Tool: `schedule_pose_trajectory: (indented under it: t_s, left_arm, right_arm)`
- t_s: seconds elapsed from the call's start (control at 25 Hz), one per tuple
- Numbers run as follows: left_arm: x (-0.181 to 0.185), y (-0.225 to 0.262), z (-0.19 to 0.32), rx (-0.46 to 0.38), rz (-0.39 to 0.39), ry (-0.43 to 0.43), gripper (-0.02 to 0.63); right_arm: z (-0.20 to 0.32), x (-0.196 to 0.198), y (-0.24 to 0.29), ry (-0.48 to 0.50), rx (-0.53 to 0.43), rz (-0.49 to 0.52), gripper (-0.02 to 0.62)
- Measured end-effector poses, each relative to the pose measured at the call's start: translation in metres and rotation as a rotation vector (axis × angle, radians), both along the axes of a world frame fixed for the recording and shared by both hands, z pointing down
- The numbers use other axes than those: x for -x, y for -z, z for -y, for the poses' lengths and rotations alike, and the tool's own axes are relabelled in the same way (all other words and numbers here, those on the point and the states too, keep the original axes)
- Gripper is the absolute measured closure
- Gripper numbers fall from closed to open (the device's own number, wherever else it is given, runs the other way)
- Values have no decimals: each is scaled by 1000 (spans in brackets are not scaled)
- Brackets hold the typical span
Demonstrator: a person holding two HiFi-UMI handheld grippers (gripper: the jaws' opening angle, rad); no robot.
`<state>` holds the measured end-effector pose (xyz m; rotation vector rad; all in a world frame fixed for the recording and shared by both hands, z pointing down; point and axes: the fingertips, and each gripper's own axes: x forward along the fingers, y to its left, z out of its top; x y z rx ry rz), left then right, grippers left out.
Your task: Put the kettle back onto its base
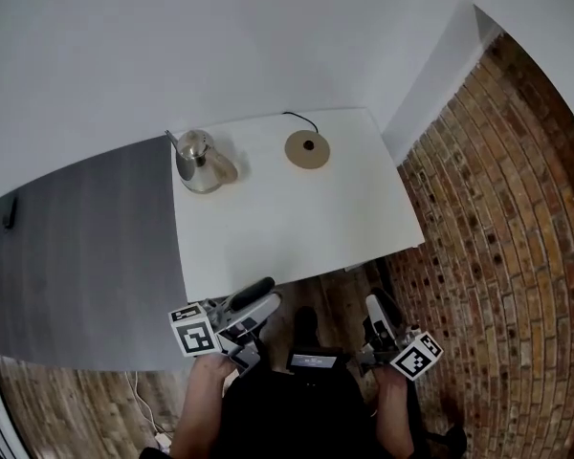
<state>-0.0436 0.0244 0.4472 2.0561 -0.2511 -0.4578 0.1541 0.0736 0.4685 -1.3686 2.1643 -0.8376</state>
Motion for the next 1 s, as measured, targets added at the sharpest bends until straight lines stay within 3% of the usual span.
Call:
schedule_pose_trajectory:
  t_s: [0.2,0.44,0.68,0.84,1.0]
  left_arm:
    - [1,1,43,-13,57,126,311]
    - [-34,17,83,-46,111,226,311]
    - [-42,11,90,1,130,335,310]
    - [-29,10,95,17,144,397,311]
    - [-14,13,103,8,130,444,311]
  right_arm:
    - [67,-7,-5,115,-18,52,494]
    - [143,-39,3,248,-62,59,492]
    - [191,-48,-3,377,-70,76,492]
    - [204,-31,-12,434,-55,60,492]
    - [213,2,-19,516,-49,-18,492]
